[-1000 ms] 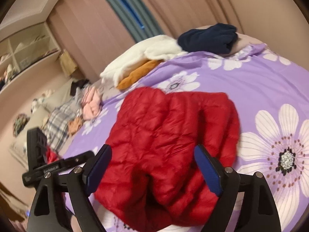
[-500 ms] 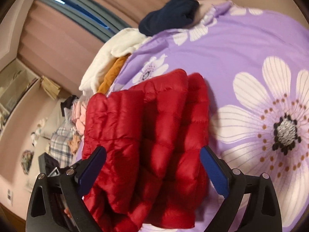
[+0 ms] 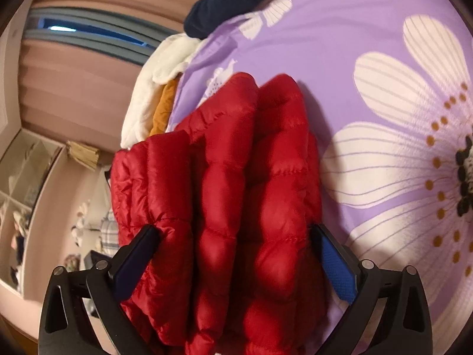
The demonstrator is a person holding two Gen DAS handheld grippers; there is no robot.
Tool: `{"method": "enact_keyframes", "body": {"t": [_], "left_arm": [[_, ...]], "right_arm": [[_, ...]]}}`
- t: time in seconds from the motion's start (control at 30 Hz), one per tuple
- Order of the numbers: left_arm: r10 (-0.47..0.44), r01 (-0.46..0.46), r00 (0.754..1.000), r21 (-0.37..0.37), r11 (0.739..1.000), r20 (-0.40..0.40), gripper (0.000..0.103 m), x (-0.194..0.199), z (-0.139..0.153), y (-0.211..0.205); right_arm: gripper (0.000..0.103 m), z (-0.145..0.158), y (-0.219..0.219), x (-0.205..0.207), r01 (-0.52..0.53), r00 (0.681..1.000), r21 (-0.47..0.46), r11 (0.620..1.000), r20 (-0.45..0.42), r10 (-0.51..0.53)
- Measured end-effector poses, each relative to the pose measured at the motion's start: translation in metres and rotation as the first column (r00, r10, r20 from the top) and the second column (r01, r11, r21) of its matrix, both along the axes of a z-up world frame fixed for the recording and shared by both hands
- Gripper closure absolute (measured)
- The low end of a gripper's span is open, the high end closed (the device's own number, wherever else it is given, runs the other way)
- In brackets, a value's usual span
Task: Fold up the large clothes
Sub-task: 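Lift the folded jacket with both tools, gathering it together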
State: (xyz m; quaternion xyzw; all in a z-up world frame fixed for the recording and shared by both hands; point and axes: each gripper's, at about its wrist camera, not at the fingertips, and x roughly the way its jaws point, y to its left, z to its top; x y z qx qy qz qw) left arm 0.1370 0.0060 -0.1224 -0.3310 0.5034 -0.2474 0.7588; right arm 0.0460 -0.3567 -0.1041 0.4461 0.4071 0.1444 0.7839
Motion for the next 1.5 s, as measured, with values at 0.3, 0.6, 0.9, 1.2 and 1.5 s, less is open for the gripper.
{"method": "enact_keyframes", "body": {"t": [0.3, 0.6, 0.9, 1.2, 1.5], "left_arm": [[-0.019, 0.018, 1.0, -0.053, 0.998, -0.019, 0.012, 0.003, -0.004, -0.013], [-0.062, 0.06, 0.998, 0.057, 0.997, 0.032, 0.013, 0.001, 0.012, -0.038], [-0.084, 0.058, 0.989, 0.201, 0.978, 0.122, 0.025, -0.013, 0.035, -0.051], [-0.108, 0.047, 0.975, 0.291, 0.956, 0.196, 0.034, -0.023, 0.052, -0.058], [-0.112, 0.03, 0.965, 0.325, 0.945, 0.236, 0.036, -0.034, 0.062, -0.06]], "right_arm": [[0.001, -0.006, 0.001, 0.0, -0.012, 1.0, 0.04, 0.999, 0.017, 0.012], [0.001, -0.003, 0.016, 0.004, -0.035, 0.998, 0.002, 0.999, 0.042, 0.035], [0.023, -0.001, 0.019, 0.0, -0.034, 0.996, 0.011, 0.999, 0.081, 0.033], [0.045, 0.01, 0.024, -0.009, -0.041, 0.985, -0.018, 0.999, 0.168, 0.043], [0.05, 0.023, 0.033, -0.012, -0.058, 0.962, -0.063, 0.996, 0.265, 0.072]]}}
